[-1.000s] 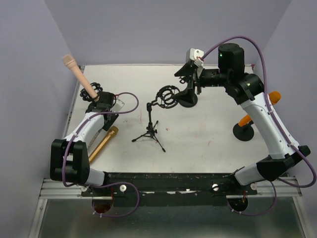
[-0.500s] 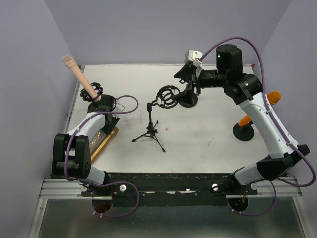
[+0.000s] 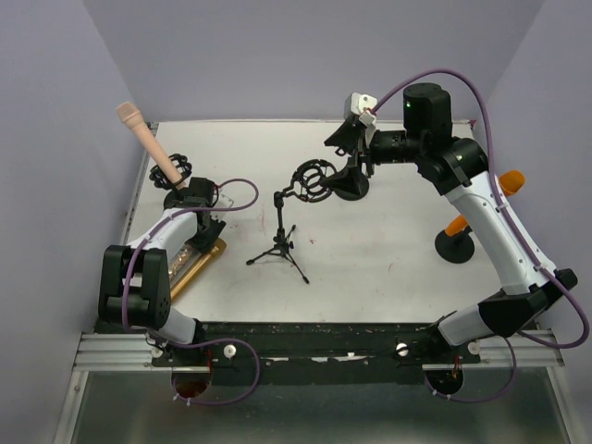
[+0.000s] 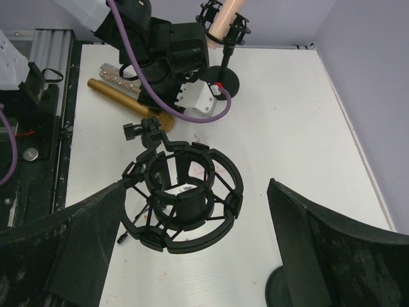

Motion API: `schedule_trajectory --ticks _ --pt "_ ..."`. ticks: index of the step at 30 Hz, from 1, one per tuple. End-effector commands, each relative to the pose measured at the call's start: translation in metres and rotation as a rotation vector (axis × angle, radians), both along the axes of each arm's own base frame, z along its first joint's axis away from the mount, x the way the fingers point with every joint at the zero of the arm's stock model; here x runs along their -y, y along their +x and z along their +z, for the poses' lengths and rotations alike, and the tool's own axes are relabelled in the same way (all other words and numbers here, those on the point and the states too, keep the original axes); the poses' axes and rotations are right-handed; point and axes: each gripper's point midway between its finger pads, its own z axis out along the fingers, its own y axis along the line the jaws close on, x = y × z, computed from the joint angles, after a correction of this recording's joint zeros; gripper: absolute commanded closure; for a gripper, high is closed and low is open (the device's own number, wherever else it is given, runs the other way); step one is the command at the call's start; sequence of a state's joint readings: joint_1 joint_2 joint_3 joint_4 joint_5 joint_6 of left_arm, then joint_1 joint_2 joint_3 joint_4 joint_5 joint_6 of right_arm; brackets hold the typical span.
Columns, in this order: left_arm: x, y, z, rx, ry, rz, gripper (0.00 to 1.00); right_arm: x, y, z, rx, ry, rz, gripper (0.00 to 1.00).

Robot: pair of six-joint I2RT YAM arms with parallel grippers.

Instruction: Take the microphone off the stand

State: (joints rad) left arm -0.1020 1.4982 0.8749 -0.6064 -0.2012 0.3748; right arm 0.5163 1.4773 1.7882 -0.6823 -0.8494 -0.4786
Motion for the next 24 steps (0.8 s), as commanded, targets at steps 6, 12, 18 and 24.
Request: schedule_trajectory --ticks 6,12,18,24 --pt "0.001 0.004 0.016 0.044 -0.014 0.023 0.39 -0.003 -0.002 -0.001 -0.006 0.003 0.008 0.00" --pt "0.007 0.010 0.047 0.128 -0.035 0.005 0.38 -0.003 -0.002 -0.001 -0.012 0.006 0.011 0.00" --pt "0.019 0.007 0.060 0.162 -0.081 0.017 0.38 -0.005 0.000 0.001 -0.019 0.015 0.007 0.00" --pt "0.060 0.001 0.100 0.215 -0.299 -0.066 0.38 -0.002 0.008 0.010 -0.017 -0.006 -0.040 0.00"
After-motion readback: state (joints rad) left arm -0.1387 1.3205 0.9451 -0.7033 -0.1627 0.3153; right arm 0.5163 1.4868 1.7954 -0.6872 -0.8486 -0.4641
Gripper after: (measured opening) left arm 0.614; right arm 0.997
